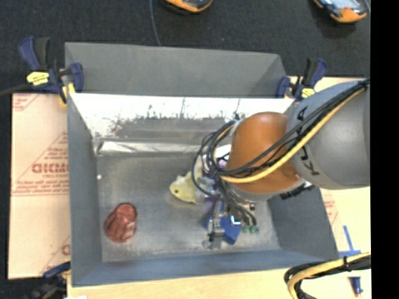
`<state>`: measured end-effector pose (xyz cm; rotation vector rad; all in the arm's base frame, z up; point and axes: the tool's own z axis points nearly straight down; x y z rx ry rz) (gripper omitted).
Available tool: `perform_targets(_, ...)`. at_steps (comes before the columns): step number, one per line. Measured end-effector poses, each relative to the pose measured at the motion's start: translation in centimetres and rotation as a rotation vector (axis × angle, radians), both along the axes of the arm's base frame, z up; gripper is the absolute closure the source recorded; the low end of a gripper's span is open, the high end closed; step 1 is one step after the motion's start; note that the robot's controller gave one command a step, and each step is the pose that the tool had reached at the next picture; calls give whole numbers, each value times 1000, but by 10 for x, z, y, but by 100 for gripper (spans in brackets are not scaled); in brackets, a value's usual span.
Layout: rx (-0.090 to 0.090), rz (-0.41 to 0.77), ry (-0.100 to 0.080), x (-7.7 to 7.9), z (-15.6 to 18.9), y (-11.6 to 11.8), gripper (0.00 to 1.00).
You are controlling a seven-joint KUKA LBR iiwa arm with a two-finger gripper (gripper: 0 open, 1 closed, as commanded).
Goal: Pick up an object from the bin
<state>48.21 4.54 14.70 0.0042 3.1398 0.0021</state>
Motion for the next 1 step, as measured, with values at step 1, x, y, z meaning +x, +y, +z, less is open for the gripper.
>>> perform_targets(1, 0, 0, 0, 0, 0, 0, 0)
